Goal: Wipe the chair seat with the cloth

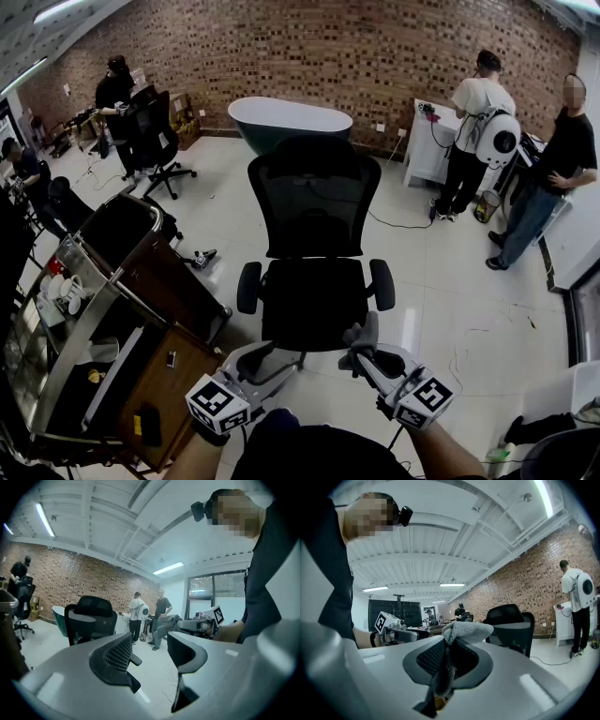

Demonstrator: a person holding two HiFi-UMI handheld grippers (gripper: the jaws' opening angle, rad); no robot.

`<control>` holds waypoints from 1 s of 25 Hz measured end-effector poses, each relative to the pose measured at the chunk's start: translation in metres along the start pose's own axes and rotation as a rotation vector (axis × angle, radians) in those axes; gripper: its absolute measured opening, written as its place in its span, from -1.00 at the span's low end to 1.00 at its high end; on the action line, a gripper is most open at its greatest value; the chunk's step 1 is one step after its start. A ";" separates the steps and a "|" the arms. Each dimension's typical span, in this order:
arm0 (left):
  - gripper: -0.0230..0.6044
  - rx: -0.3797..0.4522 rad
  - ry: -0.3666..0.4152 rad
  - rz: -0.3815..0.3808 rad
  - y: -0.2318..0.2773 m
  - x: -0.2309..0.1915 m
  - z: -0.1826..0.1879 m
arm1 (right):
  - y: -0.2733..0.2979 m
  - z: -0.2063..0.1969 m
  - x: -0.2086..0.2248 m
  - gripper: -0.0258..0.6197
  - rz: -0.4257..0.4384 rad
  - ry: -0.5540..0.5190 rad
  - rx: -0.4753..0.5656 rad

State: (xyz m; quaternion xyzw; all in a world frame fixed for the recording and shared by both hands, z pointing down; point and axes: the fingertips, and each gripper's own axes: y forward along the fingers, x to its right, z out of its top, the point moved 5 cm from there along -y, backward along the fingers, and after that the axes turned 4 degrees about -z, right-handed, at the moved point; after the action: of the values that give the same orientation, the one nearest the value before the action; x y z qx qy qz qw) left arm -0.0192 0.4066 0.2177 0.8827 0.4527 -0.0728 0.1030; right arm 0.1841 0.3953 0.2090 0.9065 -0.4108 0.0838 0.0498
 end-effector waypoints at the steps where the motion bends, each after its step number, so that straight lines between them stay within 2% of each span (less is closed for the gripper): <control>1: -0.10 -0.001 -0.001 -0.001 0.002 -0.004 -0.002 | 0.002 -0.002 0.005 -0.81 -0.006 -0.011 -0.014; 7: -0.10 -0.009 -0.012 -0.001 0.019 -0.038 -0.004 | 0.033 -0.004 0.031 -0.81 -0.007 -0.022 -0.032; 10: -0.10 -0.016 -0.025 -0.010 0.030 -0.068 -0.003 | 0.057 -0.006 0.048 -0.81 -0.018 -0.025 -0.057; 13: -0.10 -0.020 -0.040 -0.026 0.045 -0.107 0.002 | 0.091 0.001 0.065 -0.81 -0.011 -0.008 -0.040; 20: -0.10 -0.051 -0.056 -0.105 0.076 -0.204 0.017 | 0.182 0.007 0.105 -0.81 -0.058 0.006 -0.051; 25: -0.11 -0.062 -0.045 -0.166 0.092 -0.256 0.032 | 0.235 0.015 0.123 -0.81 -0.080 -0.032 -0.089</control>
State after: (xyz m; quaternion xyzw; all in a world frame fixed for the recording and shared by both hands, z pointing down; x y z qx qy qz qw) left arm -0.0940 0.1454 0.2546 0.8366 0.5241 -0.0869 0.1339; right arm 0.0887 0.1475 0.2230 0.9203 -0.3782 0.0489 0.0867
